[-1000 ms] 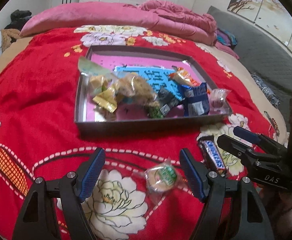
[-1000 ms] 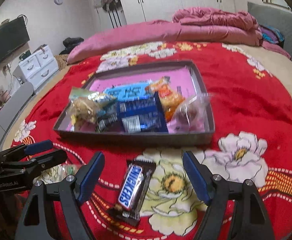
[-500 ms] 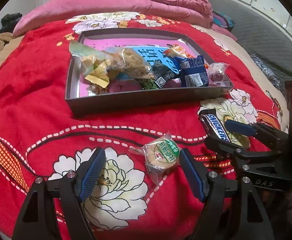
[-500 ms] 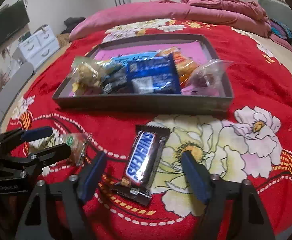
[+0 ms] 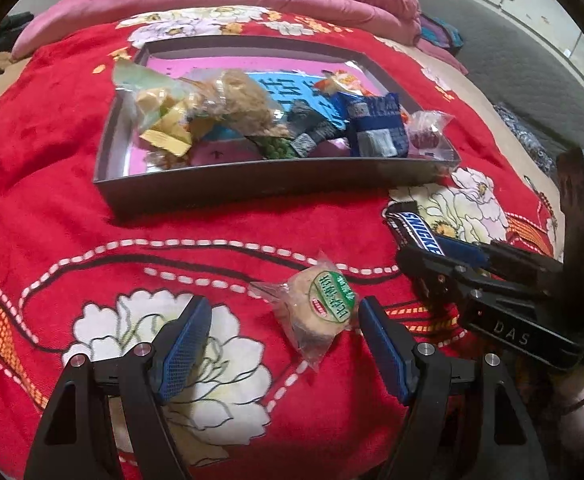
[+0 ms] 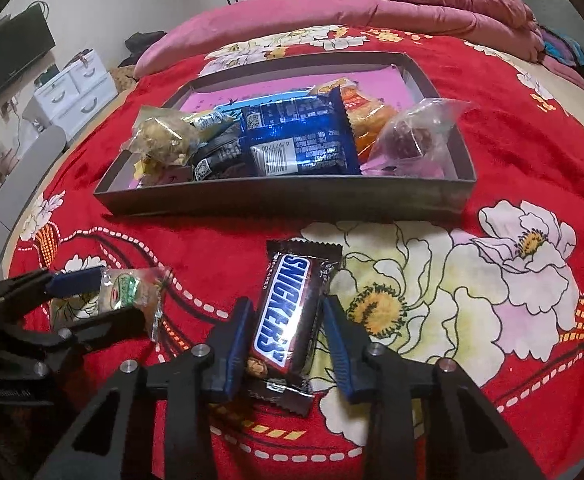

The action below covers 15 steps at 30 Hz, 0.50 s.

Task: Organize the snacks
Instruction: 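Grasp the round green-labelled cookie with the left tool while the right grasps the Snickers bar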

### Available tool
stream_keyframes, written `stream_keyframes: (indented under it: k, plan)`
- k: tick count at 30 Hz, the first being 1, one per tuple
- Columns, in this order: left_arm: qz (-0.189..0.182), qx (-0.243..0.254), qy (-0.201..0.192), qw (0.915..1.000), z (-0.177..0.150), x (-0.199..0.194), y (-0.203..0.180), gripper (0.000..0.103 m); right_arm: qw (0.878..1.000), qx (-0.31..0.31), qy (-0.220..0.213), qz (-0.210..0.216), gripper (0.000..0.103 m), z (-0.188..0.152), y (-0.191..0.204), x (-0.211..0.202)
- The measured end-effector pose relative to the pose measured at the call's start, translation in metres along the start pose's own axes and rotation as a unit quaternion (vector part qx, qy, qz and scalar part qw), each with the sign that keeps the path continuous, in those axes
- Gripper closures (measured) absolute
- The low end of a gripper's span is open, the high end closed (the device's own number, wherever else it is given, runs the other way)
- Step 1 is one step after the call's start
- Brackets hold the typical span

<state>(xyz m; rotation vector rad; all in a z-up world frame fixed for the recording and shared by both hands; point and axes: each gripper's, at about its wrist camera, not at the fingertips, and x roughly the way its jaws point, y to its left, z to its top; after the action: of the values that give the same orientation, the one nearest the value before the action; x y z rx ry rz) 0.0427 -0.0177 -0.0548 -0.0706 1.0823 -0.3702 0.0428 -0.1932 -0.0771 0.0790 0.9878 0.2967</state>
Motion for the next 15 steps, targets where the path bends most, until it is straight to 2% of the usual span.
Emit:
stream_keyframes:
  k: [5, 7, 9, 11, 13, 15]
  plan:
    - [0.008, 0.010, 0.003, 0.9999, 0.0005, 0.0065, -0.0059, 0.027, 1.000, 0.011, -0.005, 0.012, 0.072, 0.0023, -0.0035, -0.0021]
    - [0.006, 0.009, 0.000, 0.9999, 0.0012, 0.0059, -0.0070, 0.043, 1.000, 0.010, -0.005, 0.012, 0.072, 0.0028, -0.0031, -0.0018]
    - [0.016, 0.009, 0.000, 0.9998, 0.0021, 0.0070, -0.0072, 0.054, 1.000, 0.008, -0.005, 0.014, 0.072, 0.0027, -0.0019, -0.0024]
    - [0.015, 0.006, 0.002, 0.9999, 0.0033, 0.0081, -0.0057, 0.057, 1.000, 0.006, -0.005, 0.023, 0.073, 0.0030, -0.0009, -0.0027]
    - [0.014, 0.004, -0.002, 0.9999, 0.0047, 0.0064, -0.0044, 0.064, 1.000, 0.004, -0.005, 0.024, 0.073, 0.0030, -0.0002, -0.0032]
    - [0.010, 0.001, -0.008, 0.9999, 0.0056, 0.0033, -0.0034, 0.066, 1.000, 0.004, -0.007, 0.029, 0.073, 0.0028, 0.0010, -0.0037]
